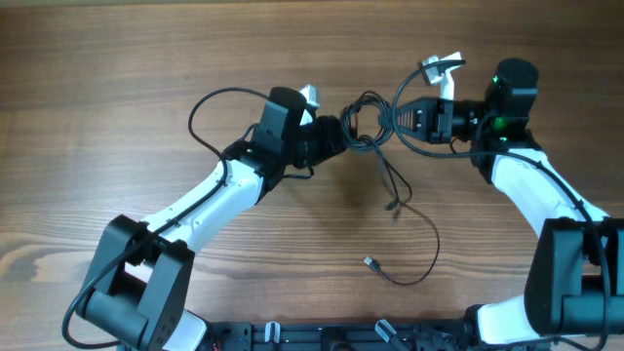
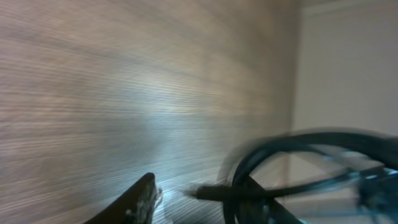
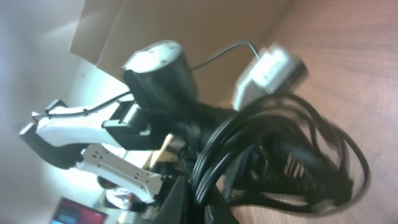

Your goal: Untangle cables

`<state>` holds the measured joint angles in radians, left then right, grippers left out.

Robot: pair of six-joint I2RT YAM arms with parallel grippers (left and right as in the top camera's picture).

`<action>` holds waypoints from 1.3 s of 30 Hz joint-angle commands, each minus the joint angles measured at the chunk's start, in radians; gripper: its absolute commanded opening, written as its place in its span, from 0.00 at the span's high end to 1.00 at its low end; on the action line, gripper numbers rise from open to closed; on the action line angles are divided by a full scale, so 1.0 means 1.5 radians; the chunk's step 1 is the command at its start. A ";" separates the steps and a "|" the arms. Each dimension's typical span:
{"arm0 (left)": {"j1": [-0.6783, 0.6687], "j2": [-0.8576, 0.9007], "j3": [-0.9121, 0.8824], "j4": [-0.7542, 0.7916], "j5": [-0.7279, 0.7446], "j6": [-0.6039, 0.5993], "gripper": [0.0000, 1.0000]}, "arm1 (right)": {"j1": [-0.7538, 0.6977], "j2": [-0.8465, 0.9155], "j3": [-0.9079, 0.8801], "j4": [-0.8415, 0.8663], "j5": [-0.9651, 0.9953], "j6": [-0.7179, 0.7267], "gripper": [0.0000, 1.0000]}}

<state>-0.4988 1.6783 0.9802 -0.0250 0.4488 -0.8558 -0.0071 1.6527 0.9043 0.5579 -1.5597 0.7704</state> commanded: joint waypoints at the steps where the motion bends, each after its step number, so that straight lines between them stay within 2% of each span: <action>1: -0.001 0.013 -0.010 -0.057 -0.054 0.063 0.58 | 0.002 -0.011 0.013 0.135 -0.038 0.156 0.96; 4: -0.001 0.013 -0.010 -0.129 -0.109 0.063 0.59 | -0.002 -0.011 0.013 0.282 -0.036 0.254 0.96; 7: -0.001 0.013 -0.010 -0.167 -0.124 0.063 0.58 | -0.023 -0.011 0.013 0.354 -0.017 0.308 0.96; 10: -0.001 0.013 -0.010 -0.190 -0.137 0.063 0.58 | -0.053 -0.011 0.013 0.355 0.013 0.305 0.96; 18: 0.024 0.013 -0.010 -0.321 -0.249 0.062 0.62 | -0.153 -0.010 0.013 0.344 0.063 0.244 0.96; 20: 0.041 0.013 -0.010 -0.351 -0.264 0.062 0.62 | -0.178 -0.010 0.013 0.325 0.071 0.222 0.96; 25: 0.084 0.013 -0.010 -0.383 -0.268 0.062 0.62 | -0.227 -0.010 0.013 0.195 0.112 0.139 0.96; 34: 0.110 0.013 -0.010 -0.383 -0.268 0.062 0.61 | -0.234 -0.010 0.013 -0.036 0.195 -0.019 0.95; 37: 0.110 0.013 -0.010 -0.380 -0.267 0.062 0.58 | -0.234 -0.010 0.013 -0.066 0.195 -0.039 0.95; 39: 0.110 0.010 -0.010 -0.364 -0.228 0.064 0.53 | -0.234 -0.010 0.013 -0.076 0.195 -0.042 0.96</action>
<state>-0.3389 1.6886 0.9714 -0.5964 0.0681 -0.7689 -0.3634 1.6527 0.9073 0.4580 -1.2911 0.7822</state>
